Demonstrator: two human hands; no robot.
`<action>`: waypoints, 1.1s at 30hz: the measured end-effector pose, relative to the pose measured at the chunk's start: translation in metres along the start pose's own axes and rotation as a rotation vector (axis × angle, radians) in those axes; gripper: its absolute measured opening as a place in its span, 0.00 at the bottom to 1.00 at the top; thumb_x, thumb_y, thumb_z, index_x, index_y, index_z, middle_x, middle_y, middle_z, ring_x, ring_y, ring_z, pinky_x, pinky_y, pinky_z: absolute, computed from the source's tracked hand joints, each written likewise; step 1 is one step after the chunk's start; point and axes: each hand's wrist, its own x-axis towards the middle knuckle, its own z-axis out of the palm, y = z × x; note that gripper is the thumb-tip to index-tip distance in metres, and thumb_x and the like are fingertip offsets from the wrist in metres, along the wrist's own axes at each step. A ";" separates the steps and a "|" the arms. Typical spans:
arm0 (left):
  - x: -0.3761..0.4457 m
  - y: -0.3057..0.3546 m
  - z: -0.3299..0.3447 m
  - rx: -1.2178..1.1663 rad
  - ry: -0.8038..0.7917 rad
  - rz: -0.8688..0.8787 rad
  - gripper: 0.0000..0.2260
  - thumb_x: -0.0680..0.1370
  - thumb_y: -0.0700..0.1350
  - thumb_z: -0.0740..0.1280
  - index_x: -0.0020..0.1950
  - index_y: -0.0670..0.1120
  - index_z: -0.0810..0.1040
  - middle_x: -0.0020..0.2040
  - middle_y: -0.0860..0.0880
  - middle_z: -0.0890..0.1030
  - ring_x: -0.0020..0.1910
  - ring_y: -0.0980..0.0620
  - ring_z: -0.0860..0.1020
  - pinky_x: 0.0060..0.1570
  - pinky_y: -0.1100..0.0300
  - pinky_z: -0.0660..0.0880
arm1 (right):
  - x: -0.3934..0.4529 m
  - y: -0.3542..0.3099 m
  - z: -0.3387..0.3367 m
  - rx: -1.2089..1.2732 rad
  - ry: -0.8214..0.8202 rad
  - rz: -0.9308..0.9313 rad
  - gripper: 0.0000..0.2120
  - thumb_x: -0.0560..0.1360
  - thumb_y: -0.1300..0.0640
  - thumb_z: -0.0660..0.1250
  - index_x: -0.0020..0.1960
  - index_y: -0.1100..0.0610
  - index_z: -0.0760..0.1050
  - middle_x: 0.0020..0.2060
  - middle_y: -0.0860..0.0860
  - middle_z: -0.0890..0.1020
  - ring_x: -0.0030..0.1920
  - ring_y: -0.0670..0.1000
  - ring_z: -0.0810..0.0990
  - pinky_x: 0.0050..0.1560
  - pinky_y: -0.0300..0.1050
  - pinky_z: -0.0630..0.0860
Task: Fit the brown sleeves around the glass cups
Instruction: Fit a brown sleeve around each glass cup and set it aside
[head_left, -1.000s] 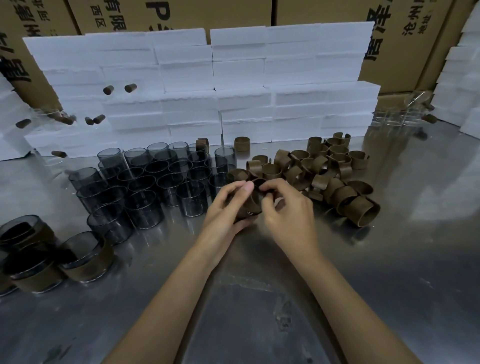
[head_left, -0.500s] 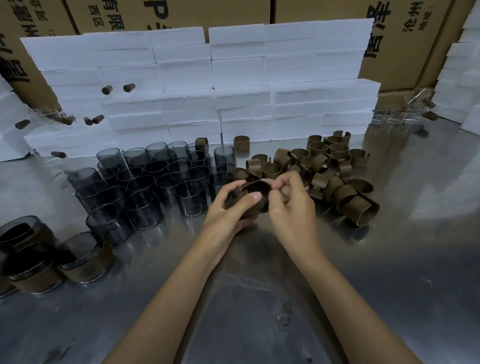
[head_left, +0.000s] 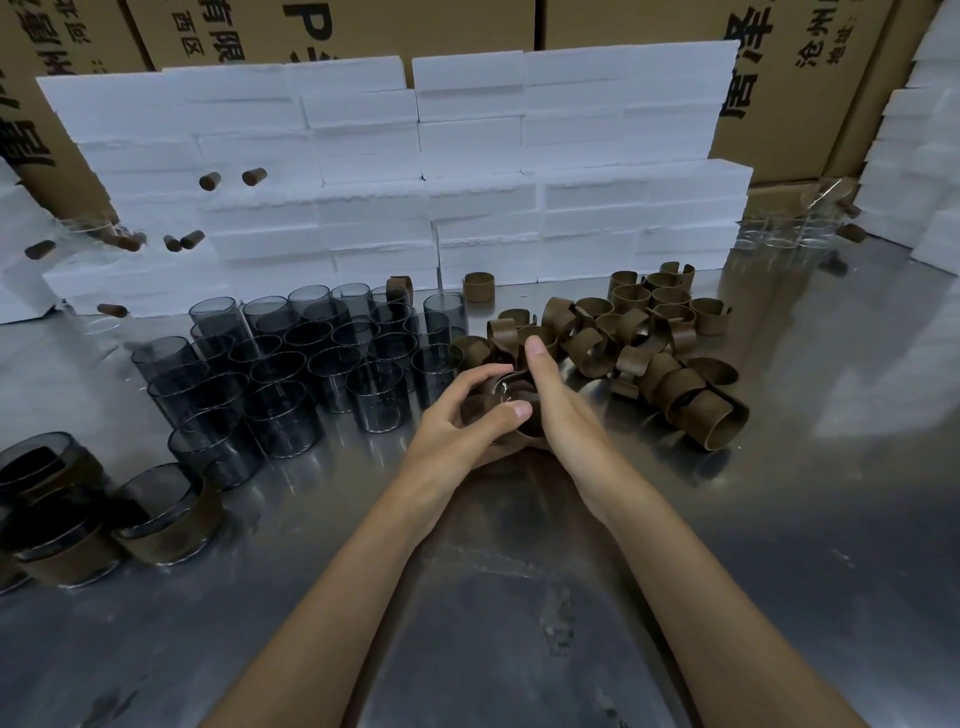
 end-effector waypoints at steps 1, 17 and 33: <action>0.000 0.000 0.000 0.004 -0.004 -0.002 0.22 0.71 0.48 0.76 0.65 0.52 0.82 0.60 0.48 0.83 0.62 0.46 0.83 0.61 0.45 0.81 | 0.000 0.000 0.001 0.001 0.017 0.001 0.28 0.62 0.15 0.56 0.49 0.31 0.78 0.45 0.31 0.82 0.49 0.29 0.77 0.49 0.34 0.69; 0.001 0.000 0.005 -0.090 -0.076 -0.057 0.27 0.73 0.44 0.76 0.72 0.51 0.76 0.62 0.46 0.84 0.61 0.45 0.83 0.56 0.52 0.82 | 0.007 0.011 -0.002 0.148 0.205 0.015 0.25 0.77 0.32 0.64 0.53 0.53 0.82 0.39 0.41 0.86 0.41 0.35 0.83 0.44 0.36 0.78; 0.006 0.008 -0.015 -0.053 -0.074 -0.106 0.23 0.69 0.41 0.79 0.64 0.42 0.82 0.63 0.38 0.82 0.63 0.41 0.81 0.65 0.49 0.75 | -0.001 -0.002 -0.014 0.504 0.060 0.189 0.22 0.79 0.52 0.65 0.65 0.67 0.77 0.52 0.61 0.82 0.55 0.58 0.79 0.62 0.52 0.74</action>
